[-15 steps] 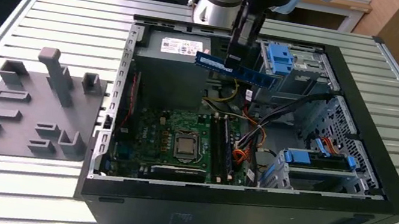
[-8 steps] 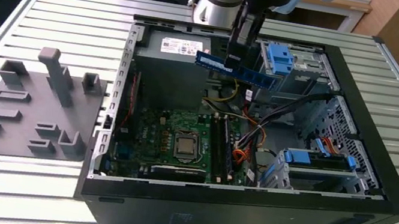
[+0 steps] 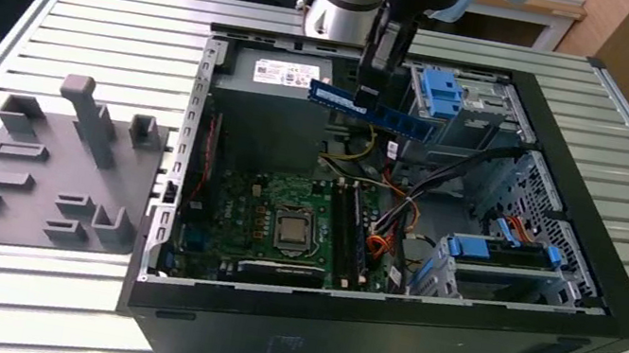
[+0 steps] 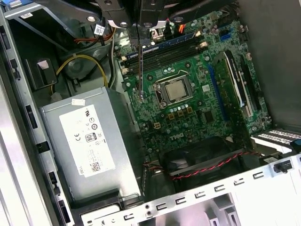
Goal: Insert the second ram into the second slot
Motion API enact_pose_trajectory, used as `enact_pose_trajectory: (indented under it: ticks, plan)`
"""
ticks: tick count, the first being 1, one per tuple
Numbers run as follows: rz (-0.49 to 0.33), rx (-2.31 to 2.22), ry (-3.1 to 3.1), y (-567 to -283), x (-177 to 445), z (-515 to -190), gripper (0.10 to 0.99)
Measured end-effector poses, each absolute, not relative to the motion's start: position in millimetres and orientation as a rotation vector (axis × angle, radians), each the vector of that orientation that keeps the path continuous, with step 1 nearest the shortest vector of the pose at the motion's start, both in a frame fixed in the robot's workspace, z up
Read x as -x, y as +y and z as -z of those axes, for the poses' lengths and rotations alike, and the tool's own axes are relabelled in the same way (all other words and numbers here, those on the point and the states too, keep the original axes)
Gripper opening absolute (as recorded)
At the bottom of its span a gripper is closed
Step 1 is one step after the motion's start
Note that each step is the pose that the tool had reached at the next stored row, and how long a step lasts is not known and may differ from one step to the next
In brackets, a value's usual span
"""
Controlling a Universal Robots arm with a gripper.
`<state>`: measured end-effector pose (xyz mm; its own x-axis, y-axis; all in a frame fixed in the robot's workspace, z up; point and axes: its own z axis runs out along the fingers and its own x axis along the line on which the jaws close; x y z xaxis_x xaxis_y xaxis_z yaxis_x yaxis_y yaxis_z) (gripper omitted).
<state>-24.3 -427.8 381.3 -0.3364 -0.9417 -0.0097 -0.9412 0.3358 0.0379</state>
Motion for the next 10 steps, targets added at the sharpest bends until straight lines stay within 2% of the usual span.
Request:
enact_pose_trajectory:
  ticks: [10]
  plan:
    - [0.058,-1.765,-2.582,-427.8,24.3,-381.3,0.114]
